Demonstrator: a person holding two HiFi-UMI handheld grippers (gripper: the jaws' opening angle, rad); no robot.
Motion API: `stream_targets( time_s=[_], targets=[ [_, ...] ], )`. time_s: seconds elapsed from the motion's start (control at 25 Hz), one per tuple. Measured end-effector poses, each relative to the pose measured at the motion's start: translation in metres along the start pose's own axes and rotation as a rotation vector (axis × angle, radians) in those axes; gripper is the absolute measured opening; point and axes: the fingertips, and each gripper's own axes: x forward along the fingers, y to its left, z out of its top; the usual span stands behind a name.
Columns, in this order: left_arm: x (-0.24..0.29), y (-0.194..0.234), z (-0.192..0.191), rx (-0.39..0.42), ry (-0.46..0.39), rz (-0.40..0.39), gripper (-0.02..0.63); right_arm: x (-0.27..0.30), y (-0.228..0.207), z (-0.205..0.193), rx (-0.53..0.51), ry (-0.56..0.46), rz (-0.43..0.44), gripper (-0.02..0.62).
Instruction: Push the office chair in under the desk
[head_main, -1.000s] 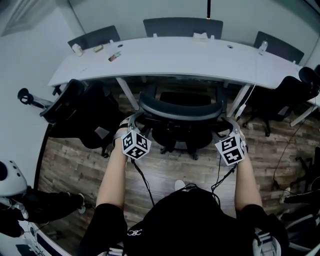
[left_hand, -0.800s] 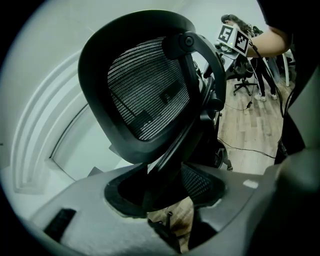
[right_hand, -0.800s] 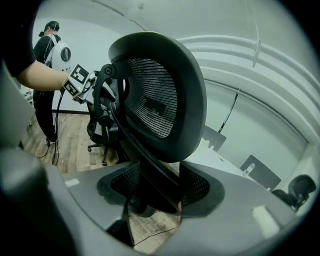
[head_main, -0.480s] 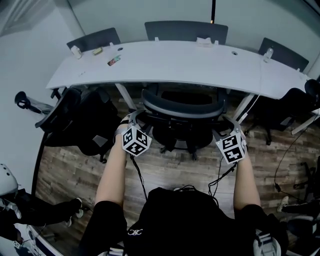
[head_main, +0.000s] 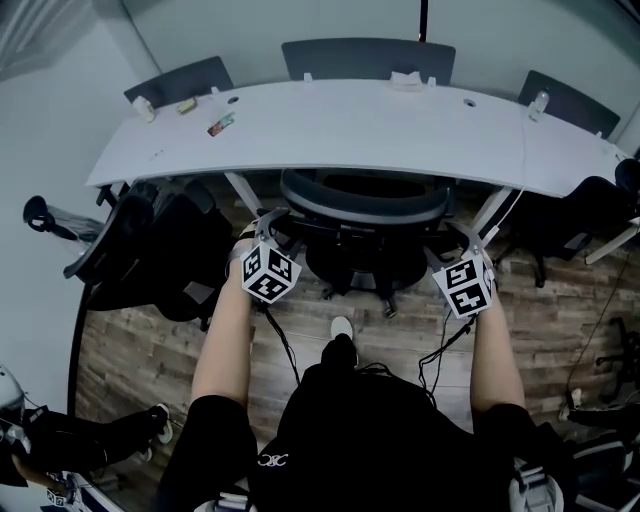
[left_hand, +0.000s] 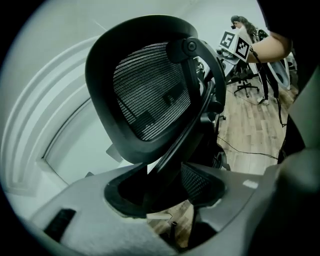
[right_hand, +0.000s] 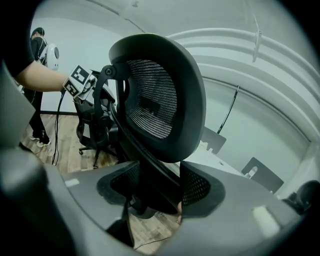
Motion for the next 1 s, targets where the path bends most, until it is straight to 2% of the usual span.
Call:
stream_targets(
  time_s=[0.52, 1.0],
  targets=[
    [0.058, 0.050, 0.007, -0.003, -0.038, -0.015, 0.213, 0.056, -0.039, 0.020, 0.014, 0.023, -0.016, 0.256],
    [0.116, 0.097, 0.007, 0.028, -0.049, -0.028, 0.212, 0.113, -0.071, 0.039, 0.036, 0.042, -0.042, 0.259]
  ],
)
